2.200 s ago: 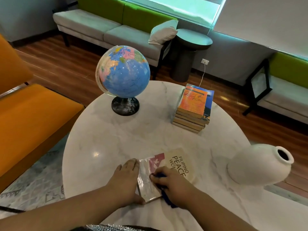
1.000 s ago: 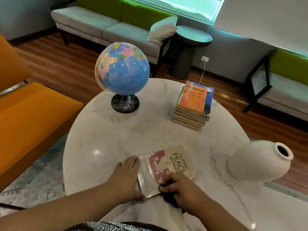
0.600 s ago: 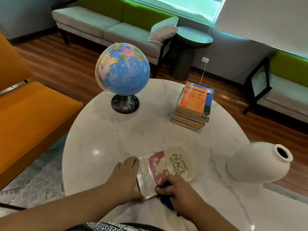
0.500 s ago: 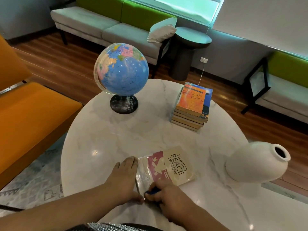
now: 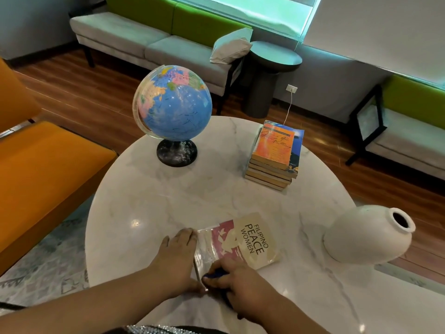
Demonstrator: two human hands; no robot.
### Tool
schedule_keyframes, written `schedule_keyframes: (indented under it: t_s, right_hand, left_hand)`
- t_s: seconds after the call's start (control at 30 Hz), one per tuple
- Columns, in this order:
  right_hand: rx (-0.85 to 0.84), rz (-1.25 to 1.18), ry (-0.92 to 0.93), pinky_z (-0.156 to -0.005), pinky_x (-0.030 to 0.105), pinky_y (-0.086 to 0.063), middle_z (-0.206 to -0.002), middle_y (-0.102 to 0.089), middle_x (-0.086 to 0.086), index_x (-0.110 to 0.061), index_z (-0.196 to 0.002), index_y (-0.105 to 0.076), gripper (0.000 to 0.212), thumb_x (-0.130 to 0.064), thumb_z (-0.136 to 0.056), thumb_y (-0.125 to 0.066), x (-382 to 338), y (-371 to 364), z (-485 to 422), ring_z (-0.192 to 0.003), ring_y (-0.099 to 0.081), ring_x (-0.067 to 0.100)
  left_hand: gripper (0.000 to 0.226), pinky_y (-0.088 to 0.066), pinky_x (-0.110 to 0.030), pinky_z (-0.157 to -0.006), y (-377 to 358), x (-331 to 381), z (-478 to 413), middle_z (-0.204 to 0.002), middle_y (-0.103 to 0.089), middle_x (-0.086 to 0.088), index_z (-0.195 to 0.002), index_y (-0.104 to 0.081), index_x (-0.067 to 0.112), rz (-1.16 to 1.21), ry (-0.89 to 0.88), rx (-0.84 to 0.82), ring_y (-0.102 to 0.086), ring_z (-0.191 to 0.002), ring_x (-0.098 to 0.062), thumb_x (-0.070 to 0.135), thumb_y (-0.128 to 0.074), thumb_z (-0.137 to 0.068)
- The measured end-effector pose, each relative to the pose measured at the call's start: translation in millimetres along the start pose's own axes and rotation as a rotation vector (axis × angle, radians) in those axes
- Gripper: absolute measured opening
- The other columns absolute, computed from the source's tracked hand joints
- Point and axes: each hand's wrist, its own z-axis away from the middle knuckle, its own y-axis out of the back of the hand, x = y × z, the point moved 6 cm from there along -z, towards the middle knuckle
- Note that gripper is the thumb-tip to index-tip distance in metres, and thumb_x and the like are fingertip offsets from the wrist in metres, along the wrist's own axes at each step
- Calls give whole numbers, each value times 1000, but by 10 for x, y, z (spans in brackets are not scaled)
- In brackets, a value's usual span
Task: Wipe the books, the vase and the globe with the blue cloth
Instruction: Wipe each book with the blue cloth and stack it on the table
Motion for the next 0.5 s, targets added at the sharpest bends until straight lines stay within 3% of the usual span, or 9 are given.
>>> schedule_keyframes:
  t_s: [0.07, 0.13, 0.2, 0.33, 0.5]
  right_hand:
    - [22, -64, -111, -99, 16, -35, -125, -47, -9, -33, -120, -64, 27, -30, -96, -52, 115, 80, 21, -117, -41, 9]
    - [82, -115, -204, -93, 17, -42, -110, -45, -20, -29, -115, -66, 24, -32, -95, -53, 187, 115, 36, -110, -44, 6]
    - [68, -130, -207, -93, 16, -41, -103, -41, -27, -25, -114, -65, 25, -36, -96, -52, 72, 86, 23, -110, -45, 6]
    - [9, -99, -172, -97, 20, -41, -122, -47, -7, -32, -114, -60, 23, -40, -94, -55, -9, -26, -19, -111, -48, 10]
    - [58, -8, -264, -90, 18, -37, -130, -44, 0, -24, -120, -62, 33, -11, -93, -49, 255, 210, -15, -113, -46, 18]
  left_hand:
    - [129, -9, -46, -119, -2, 0, 0, -157, -4, -1, -153, 0, 13, 1, 0, -2, -5, -146, -20, 73, -68, -61]
    - [129, -9, -46, -119, -8, 0, 3, -157, -4, -1, -153, 0, 13, 0, 1, -2, -5, -146, -20, 72, -68, -62]
    - [130, -9, -46, -119, -4, 0, 9, -157, -4, -1, -153, 1, 13, -2, 6, -7, -4, -146, -20, 73, -68, -61]
    - [129, -7, -46, -120, 23, 21, 27, -158, -1, 0, -153, 3, 12, -1, 0, -22, -1, -147, -20, 72, -67, -63]
    - [127, -7, -46, -120, 21, 19, 38, -159, -1, 0, -153, 3, 13, 2, 9, -32, -1, -147, -20, 69, -69, -64]
